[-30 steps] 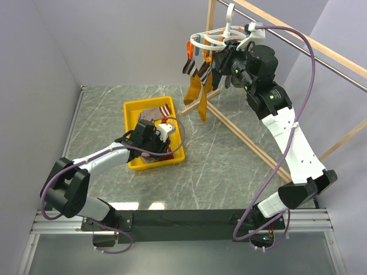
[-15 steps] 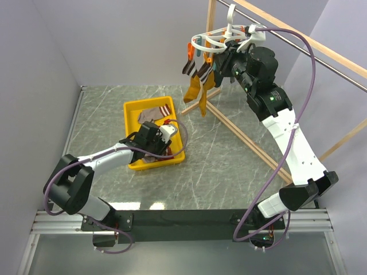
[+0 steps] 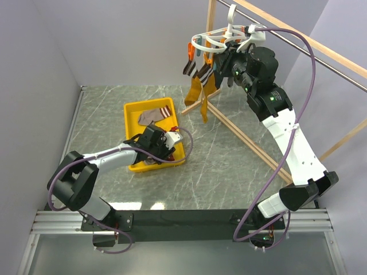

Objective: Clip the socks to the hanger
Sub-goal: Pick up the sock from the bin.

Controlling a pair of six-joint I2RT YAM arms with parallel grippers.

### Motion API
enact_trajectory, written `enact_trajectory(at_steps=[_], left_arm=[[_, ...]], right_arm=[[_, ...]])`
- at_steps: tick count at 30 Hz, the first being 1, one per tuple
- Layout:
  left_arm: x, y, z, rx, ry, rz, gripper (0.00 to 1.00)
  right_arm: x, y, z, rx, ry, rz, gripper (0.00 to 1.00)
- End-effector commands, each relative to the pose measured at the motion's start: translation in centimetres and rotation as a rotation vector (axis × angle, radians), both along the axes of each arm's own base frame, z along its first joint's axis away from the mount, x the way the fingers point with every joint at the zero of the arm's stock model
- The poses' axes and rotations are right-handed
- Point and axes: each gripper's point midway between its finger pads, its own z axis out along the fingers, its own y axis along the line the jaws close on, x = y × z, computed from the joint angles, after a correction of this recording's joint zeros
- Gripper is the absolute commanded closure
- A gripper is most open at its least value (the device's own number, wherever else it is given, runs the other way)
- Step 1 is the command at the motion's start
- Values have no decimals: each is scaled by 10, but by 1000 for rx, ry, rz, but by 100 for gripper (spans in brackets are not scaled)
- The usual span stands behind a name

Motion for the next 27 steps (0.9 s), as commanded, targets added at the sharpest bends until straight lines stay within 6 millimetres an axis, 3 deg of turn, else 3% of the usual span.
enact_trajectory(at_steps=[1, 6, 11, 13, 15, 18, 20, 23, 27], left_arm=[[-11, -9, -3, 11, 21, -91, 50], [-5, -6, -17, 81, 32, -89, 50], [1, -16, -20, 66, 61, -89, 62], [6, -21, -15, 48, 46, -88, 76], [11, -28, -4, 11, 29, -80, 88], [21, -32, 18, -47, -19, -27, 91], [26, -30, 29, -90, -26, 31, 99], [33, -26, 56, -179, -62, 99, 99], [41, -17, 115, -345, -166, 196, 99]], right_arm=[[-12, -11, 32, 18, -87, -19, 100], [-12, -12, 33, 15, -93, -21, 100], [-12, -12, 32, 8, -92, -23, 100], [-11, -14, 31, 6, -91, -30, 100], [-12, -16, 31, 7, -92, -33, 100], [-12, -14, 29, 8, -87, -29, 100], [-12, -14, 30, 13, -89, -27, 100], [-11, -11, 30, 19, -87, -17, 100], [-9, -9, 31, 29, -85, -14, 100]])
